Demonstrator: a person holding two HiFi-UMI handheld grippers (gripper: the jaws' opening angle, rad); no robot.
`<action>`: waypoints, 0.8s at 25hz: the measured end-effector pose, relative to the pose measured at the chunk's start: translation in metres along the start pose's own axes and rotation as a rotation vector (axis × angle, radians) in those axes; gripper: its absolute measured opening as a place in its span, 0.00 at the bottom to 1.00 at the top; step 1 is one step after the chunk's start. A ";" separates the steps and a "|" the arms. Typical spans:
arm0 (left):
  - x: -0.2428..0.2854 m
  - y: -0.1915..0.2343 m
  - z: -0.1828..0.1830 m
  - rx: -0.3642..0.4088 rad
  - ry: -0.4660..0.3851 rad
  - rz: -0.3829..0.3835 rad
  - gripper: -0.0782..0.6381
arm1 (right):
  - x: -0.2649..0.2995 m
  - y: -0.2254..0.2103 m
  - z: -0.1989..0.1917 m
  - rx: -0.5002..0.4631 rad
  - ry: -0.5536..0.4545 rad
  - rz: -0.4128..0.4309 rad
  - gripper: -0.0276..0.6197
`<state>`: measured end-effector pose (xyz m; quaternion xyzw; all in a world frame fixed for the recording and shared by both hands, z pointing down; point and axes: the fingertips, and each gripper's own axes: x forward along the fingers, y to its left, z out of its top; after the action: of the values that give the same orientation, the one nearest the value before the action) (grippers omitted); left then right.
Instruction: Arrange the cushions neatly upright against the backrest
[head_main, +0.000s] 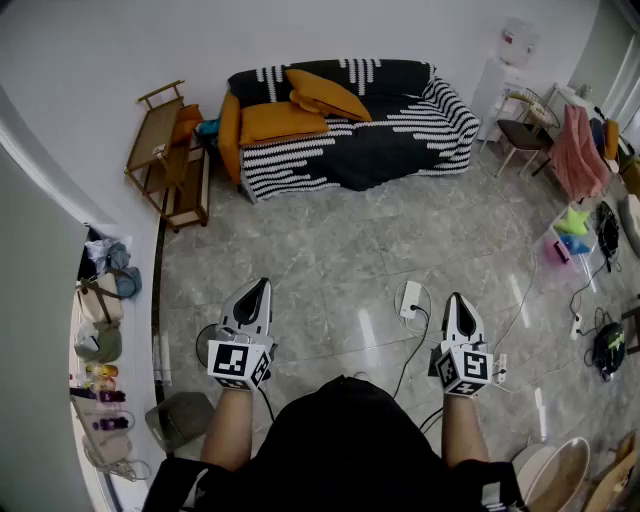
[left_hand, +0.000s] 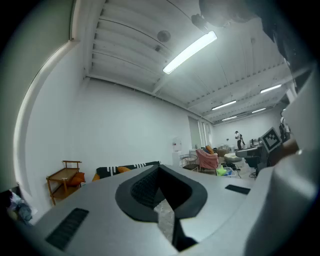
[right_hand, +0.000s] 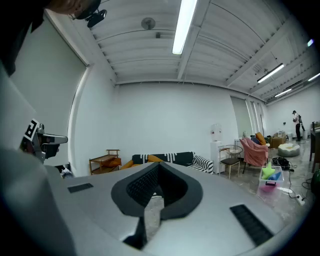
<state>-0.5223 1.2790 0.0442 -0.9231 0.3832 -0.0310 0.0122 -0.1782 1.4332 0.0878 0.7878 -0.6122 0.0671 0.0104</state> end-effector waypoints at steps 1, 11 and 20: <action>0.001 -0.005 -0.001 0.000 0.001 0.000 0.13 | 0.000 -0.004 0.000 -0.001 0.002 0.002 0.09; 0.023 -0.033 -0.008 0.003 0.017 -0.002 0.13 | 0.008 -0.034 -0.003 -0.024 0.031 0.016 0.09; 0.062 -0.053 -0.007 -0.047 0.020 0.014 0.18 | 0.035 -0.042 0.011 -0.044 -0.002 0.121 0.09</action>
<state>-0.4414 1.2727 0.0564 -0.9201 0.3903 -0.0310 -0.0132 -0.1288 1.4093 0.0842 0.7491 -0.6599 0.0534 0.0230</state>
